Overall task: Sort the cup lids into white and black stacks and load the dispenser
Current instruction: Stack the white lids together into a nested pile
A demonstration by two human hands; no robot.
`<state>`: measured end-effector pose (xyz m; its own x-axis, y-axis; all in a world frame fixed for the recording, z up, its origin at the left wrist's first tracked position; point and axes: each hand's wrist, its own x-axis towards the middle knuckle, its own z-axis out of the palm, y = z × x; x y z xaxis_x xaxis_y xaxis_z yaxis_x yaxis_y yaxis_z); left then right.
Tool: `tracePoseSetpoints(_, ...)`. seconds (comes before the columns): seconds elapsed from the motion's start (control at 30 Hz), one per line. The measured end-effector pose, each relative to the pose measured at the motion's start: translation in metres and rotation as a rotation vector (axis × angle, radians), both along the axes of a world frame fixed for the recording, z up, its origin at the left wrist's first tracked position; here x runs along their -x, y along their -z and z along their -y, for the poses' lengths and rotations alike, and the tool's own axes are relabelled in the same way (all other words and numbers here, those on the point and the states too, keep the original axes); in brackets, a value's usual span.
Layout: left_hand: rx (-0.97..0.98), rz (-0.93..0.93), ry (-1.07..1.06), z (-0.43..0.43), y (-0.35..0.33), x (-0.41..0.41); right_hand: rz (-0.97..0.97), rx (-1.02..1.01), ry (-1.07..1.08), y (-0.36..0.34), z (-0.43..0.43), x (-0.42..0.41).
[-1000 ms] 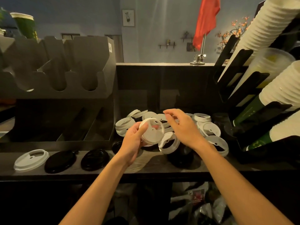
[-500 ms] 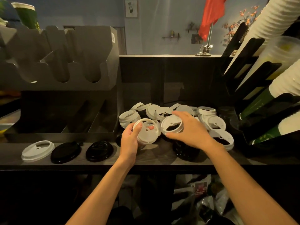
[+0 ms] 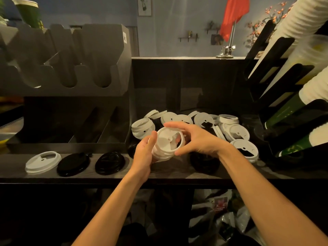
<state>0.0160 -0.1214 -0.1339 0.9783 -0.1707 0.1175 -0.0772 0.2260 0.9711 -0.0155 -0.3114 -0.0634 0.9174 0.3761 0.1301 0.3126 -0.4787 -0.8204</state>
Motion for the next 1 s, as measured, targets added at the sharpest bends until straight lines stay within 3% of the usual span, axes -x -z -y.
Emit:
tracePoseSetpoints(0.1, 0.015, -0.003, -0.015, -0.002, 0.000, -0.001, 0.028, 0.058, 0.017, -0.002, -0.002, -0.004)
tracePoseSetpoints(0.27, 0.136, -0.054, -0.013, -0.006, 0.001, -0.002, 0.021, -0.274, 0.188, 0.017, -0.014, -0.002)
tracePoseSetpoints(0.53, 0.068, -0.032, 0.033, -0.007, 0.003, -0.001, 0.134, -0.294, 0.320, 0.032, -0.025, -0.001)
tracePoseSetpoints(0.77, 0.006, -0.017, 0.030, -0.004, -0.002, 0.005, 0.190, 0.006, 0.205, 0.007, -0.016, -0.007)
tracePoseSetpoints(0.83, -0.028, 0.003, 0.040, -0.003, -0.002, 0.006, 0.255, 0.131, 0.190, 0.004, -0.018, -0.009)
tracePoseSetpoints(1.0, -0.008, 0.015, 0.089, -0.004, -0.001, 0.006, 0.494, 0.193, 0.229, 0.021, -0.030, -0.019)
